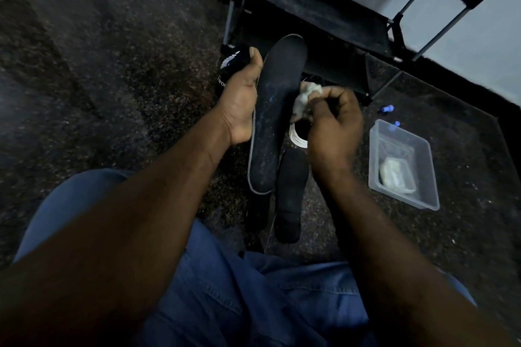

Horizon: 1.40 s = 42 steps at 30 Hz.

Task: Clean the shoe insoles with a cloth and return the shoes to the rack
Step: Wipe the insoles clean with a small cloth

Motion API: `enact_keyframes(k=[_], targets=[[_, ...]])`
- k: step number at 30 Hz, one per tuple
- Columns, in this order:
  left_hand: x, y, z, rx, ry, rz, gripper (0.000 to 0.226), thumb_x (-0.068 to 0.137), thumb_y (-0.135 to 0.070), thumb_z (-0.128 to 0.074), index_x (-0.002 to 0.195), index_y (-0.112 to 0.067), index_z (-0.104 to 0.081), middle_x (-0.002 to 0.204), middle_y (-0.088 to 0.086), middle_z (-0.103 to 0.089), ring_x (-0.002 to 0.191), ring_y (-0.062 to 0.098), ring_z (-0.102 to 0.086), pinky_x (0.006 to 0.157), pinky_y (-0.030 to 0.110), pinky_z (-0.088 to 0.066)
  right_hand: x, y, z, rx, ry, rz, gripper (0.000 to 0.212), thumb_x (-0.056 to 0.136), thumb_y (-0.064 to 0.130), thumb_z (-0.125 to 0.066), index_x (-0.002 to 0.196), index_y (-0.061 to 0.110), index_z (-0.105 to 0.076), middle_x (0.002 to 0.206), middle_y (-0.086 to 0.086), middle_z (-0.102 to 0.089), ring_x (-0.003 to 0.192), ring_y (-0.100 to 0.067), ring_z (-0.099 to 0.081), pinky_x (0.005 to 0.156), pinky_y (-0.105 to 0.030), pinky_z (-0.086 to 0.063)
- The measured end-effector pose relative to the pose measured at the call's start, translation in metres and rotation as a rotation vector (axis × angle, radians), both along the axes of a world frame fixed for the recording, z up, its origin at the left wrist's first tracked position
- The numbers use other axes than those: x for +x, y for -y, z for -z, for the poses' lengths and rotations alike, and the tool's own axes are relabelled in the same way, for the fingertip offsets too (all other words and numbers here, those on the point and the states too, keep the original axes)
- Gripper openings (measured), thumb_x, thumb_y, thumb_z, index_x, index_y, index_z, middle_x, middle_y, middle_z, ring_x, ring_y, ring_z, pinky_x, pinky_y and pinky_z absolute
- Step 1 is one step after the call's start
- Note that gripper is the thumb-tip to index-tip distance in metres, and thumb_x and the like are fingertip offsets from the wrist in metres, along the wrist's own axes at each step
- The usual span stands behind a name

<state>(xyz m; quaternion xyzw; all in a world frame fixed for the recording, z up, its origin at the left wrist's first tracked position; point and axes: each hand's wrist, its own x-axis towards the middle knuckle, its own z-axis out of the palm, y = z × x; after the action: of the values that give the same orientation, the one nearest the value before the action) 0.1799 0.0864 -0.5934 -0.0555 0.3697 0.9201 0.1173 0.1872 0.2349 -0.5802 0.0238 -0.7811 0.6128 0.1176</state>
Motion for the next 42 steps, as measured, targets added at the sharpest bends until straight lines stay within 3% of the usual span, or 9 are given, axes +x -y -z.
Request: enact_keyframes(k=[4,10,15,22,26,30,34,37,42], targets=[[0.002,-0.003,0.002,-0.003,-0.013,-0.005,0.088,0.101,-0.074,-0.012,0.145,-0.011,-0.054,0.131,0.015,-0.069,0.114,0.028,-0.069,0.092,0.040,-0.058,-0.005,0.011,-0.012,0.166,-0.145,-0.111,0.012,0.086,0.016,-0.075,0.094,0.019,-0.067,0.079,0.010,-0.070,0.077,-0.008,-0.071,0.075,-0.037,-0.061],[0.001,-0.006,0.005,0.048,-0.035,0.045,0.084,0.100,-0.075,-0.014,0.147,-0.016,-0.051,0.131,0.011,-0.067,0.113,0.026,-0.069,0.091,0.043,-0.059,-0.029,0.028,-0.028,0.293,-0.280,-0.093,0.015,0.089,0.027,-0.077,0.099,0.018,-0.070,0.075,0.010,-0.070,0.066,-0.001,-0.068,0.065,-0.020,-0.055],[0.000,-0.003,0.007,-0.019,-0.017,0.021,0.087,0.099,-0.077,-0.017,0.151,-0.016,-0.050,0.143,0.016,-0.061,0.130,0.032,-0.060,0.103,0.046,-0.053,-0.041,0.042,-0.025,0.476,-0.391,-0.080,0.009,0.090,0.024,-0.072,0.095,0.025,-0.079,0.087,0.011,-0.074,0.080,-0.003,-0.068,0.077,-0.029,-0.056],[-0.002,0.000,0.008,-0.184,0.057,-0.117,0.087,0.098,-0.077,-0.014,0.103,-0.016,-0.076,0.102,0.007,-0.078,0.097,0.018,-0.075,0.080,0.032,-0.059,-0.012,0.051,-0.012,0.578,-0.239,-0.117,0.015,0.088,0.030,-0.070,0.097,0.026,-0.081,0.087,0.007,-0.079,0.079,-0.012,-0.073,0.078,-0.036,-0.059],[-0.007,0.008,0.012,-0.104,0.085,-0.109,0.104,0.091,-0.086,-0.013,0.131,-0.007,-0.067,0.126,0.018,-0.070,0.111,0.030,-0.071,0.097,0.039,-0.057,0.011,0.047,-0.003,0.595,-0.148,-0.143,0.017,0.087,0.028,-0.070,0.098,0.029,-0.082,0.090,0.005,-0.080,0.083,-0.016,-0.074,0.080,-0.035,-0.059],[-0.009,0.004,0.011,-0.004,0.097,-0.172,0.099,0.094,-0.082,-0.017,0.133,-0.004,-0.064,0.116,0.020,-0.071,0.084,0.031,-0.071,0.078,0.041,-0.063,0.031,0.038,0.005,0.567,-0.144,-0.206,0.018,0.085,0.024,-0.066,0.095,0.026,-0.082,0.091,0.006,-0.080,0.085,-0.017,-0.074,0.081,-0.038,-0.059],[-0.008,0.004,0.010,0.004,0.115,-0.145,0.100,0.094,-0.082,-0.018,0.140,-0.004,-0.060,0.137,0.022,-0.064,0.096,0.030,-0.071,0.082,0.039,-0.063,0.029,0.040,0.003,0.543,-0.192,-0.189,0.017,0.085,0.025,-0.068,0.094,0.026,-0.082,0.092,0.008,-0.080,0.086,-0.015,-0.075,0.080,-0.038,-0.060],[-0.007,0.005,0.010,-0.081,0.124,-0.161,0.095,0.096,-0.080,-0.015,0.131,-0.007,-0.067,0.128,0.017,-0.071,0.104,0.024,-0.073,0.089,0.035,-0.061,0.019,0.048,-0.001,0.556,-0.210,-0.151,0.022,0.084,0.027,-0.066,0.099,0.027,-0.082,0.097,0.006,-0.080,0.089,-0.018,-0.075,0.082,-0.038,-0.059],[-0.004,0.001,0.010,-0.141,0.158,-0.110,0.087,0.096,-0.081,-0.017,0.111,-0.016,-0.073,0.108,0.009,-0.077,0.101,0.022,-0.075,0.083,0.032,-0.060,-0.006,0.057,-0.014,0.518,-0.244,-0.068,0.020,0.086,0.024,-0.068,0.099,0.026,-0.083,0.100,0.009,-0.080,0.093,-0.013,-0.074,0.085,-0.034,-0.058]])
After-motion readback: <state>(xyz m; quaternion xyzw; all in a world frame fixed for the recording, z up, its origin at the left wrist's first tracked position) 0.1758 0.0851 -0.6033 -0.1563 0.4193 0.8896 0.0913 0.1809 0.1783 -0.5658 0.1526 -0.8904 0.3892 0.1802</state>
